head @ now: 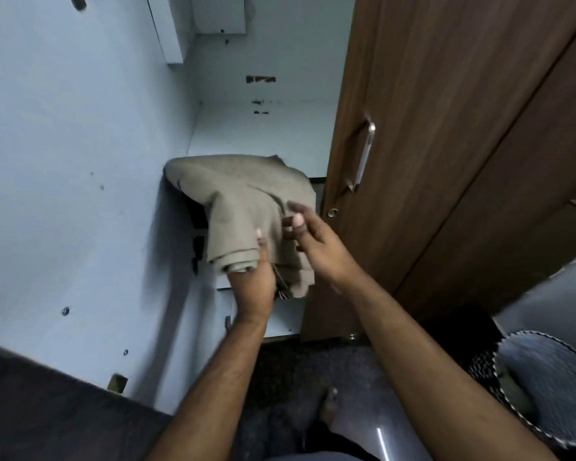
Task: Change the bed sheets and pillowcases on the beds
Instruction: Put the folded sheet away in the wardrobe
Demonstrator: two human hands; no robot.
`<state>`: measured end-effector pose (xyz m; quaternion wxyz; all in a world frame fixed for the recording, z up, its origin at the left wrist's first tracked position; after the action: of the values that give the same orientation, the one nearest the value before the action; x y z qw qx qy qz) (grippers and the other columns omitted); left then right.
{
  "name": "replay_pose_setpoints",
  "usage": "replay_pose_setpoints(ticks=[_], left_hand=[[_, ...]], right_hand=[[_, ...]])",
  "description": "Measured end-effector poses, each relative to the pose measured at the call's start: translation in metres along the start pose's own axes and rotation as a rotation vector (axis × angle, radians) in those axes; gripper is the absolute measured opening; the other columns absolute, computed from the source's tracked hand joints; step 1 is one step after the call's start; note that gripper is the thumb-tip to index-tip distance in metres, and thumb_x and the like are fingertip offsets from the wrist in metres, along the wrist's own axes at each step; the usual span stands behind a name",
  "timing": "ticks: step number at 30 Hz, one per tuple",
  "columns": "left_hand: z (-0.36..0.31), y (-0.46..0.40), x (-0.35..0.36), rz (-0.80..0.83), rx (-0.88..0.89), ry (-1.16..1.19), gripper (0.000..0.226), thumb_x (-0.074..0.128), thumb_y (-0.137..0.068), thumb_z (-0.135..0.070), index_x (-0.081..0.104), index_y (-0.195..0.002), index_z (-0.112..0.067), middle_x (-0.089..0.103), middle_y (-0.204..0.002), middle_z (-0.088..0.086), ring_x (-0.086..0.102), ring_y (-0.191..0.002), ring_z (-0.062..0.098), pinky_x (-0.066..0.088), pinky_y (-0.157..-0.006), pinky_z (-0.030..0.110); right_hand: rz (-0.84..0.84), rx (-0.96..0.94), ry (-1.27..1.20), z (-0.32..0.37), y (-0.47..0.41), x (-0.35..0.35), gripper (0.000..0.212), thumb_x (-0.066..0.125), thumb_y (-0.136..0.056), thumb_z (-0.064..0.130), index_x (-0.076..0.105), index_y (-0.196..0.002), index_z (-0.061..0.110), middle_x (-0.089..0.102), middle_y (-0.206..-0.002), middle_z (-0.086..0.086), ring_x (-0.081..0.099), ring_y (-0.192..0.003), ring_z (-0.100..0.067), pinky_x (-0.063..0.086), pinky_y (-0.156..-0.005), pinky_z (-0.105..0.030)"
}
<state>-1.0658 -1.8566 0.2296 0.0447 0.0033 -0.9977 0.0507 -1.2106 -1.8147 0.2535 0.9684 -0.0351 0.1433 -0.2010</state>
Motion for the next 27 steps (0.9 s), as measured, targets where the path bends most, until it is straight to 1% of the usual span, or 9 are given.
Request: replay_pose_setpoints(ticks=[3, 5, 7, 8, 10, 13, 17, 22, 27], left_hand=[[0.0, 0.036, 0.005, 0.346, -0.148, -0.204, 0.045, 0.063, -0.097, -0.009, 0.05, -0.138, 0.007, 0.047, -0.148, 0.017, 0.05, -0.135, 0.032, 0.042, -0.094, 0.009], [-0.029, 0.052, 0.009, 0.535, -0.016, -0.272, 0.057, 0.073, -0.088, -0.029, 0.051, -0.14, -0.018, 0.036, -0.152, 0.006, 0.039, -0.144, 0.027, 0.03, -0.099, -0.001], [-0.067, 0.065, 0.014, 0.618, 0.364, -0.323, 0.051, 0.074, -0.074, -0.054, 0.066, -0.123, -0.044, 0.044, -0.15, 0.003, 0.037, -0.145, 0.022, 0.03, -0.12, 0.029], [-0.081, 0.071, 0.021, 0.646, 0.591, -0.429, 0.046, 0.07, -0.078, -0.048, 0.068, -0.123, -0.038, 0.053, -0.145, 0.005, 0.041, -0.14, 0.02, 0.032, -0.119, 0.044], [-0.091, 0.084, 0.037, 0.769, 0.833, -0.572, 0.042, 0.065, -0.083, -0.027, 0.066, -0.125, -0.023, 0.062, -0.132, 0.004, 0.048, -0.13, 0.016, 0.033, -0.117, 0.046], [-0.086, 0.118, 0.056, 1.116, 0.619, -0.784, 0.021, 0.064, -0.092, -0.025, 0.067, -0.112, -0.032, 0.067, -0.119, -0.006, 0.058, -0.119, 0.015, 0.043, -0.107, 0.038], [-0.055, 0.177, 0.072, 1.173, 0.441, -1.114, 0.023, 0.061, -0.095, -0.031, 0.064, -0.118, -0.033, 0.067, -0.118, -0.007, 0.06, -0.111, 0.015, 0.047, -0.094, 0.031], [-0.044, 0.221, 0.063, 1.074, 0.499, -1.35, 0.04, 0.064, -0.091, -0.026, 0.06, -0.128, -0.04, 0.063, -0.133, -0.009, 0.063, -0.112, 0.018, 0.054, -0.086, 0.036], [-0.031, 0.231, 0.005, 1.086, 0.145, -1.217, 0.046, 0.078, -0.08, -0.028, 0.064, -0.122, -0.04, 0.067, -0.118, -0.02, 0.064, -0.106, 0.009, 0.054, -0.091, 0.04]], right_hand=[[-0.007, 0.095, -0.137, 0.036, 0.023, -0.017, 0.065, 0.028, -0.086, 0.081, 0.028, -0.146, 0.057, 0.038, -0.155, 0.007, 0.038, -0.141, -0.012, 0.036, -0.114, -0.037], [0.076, 0.149, -0.164, 0.056, 0.039, -0.027, 0.057, 0.019, -0.08, 0.09, 0.047, -0.124, 0.068, 0.056, -0.142, 0.008, 0.052, -0.132, -0.014, 0.041, -0.113, -0.046], [0.108, 0.202, -0.231, 0.061, 0.052, -0.042, 0.072, 0.018, -0.08, 0.089, 0.065, -0.119, 0.052, 0.068, -0.128, 0.007, 0.062, -0.122, -0.012, 0.043, -0.112, -0.045], [0.126, 0.225, -0.279, 0.059, 0.059, -0.052, 0.078, 0.02, -0.08, 0.089, 0.068, -0.122, 0.043, 0.069, -0.127, 0.004, 0.063, -0.121, -0.013, 0.043, -0.111, -0.044], [0.223, 0.281, -0.312, 0.047, 0.073, -0.068, 0.086, 0.031, -0.078, 0.091, 0.065, -0.131, 0.031, 0.067, -0.131, -0.002, 0.062, -0.124, -0.017, 0.042, -0.112, -0.044], [0.288, 0.39, -0.058, 0.014, 0.097, -0.089, 0.104, 0.054, -0.059, 0.097, 0.068, -0.124, 0.016, 0.073, -0.119, -0.005, 0.067, -0.115, -0.019, 0.048, -0.108, -0.043], [0.302, 0.476, 0.047, -0.042, 0.13, -0.106, 0.1, 0.072, -0.061, 0.083, 0.059, -0.124, 0.007, 0.072, -0.116, -0.009, 0.07, -0.108, -0.021, 0.056, -0.096, -0.044], [-0.051, 0.779, -0.239, -0.128, 0.188, -0.102, 0.01, 0.067, -0.092, 0.002, 0.064, -0.098, -0.005, 0.07, -0.097, -0.022, 0.07, -0.065, -0.017, 0.056, -0.056, -0.028], [-0.217, 0.652, -0.418, -0.128, 0.205, -0.071, 0.043, 0.064, -0.089, 0.002, 0.048, -0.128, 0.01, 0.066, -0.112, -0.015, 0.068, -0.097, -0.029, 0.06, -0.082, -0.044]])
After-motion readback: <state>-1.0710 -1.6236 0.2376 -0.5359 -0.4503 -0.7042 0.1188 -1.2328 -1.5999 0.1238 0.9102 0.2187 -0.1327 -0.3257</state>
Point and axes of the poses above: each hand's wrist, its own y-axis away from the middle knuckle, its own x-axis out of the palm, z = x × y, the point moved 7 cm from there along -y, towards the middle knuckle
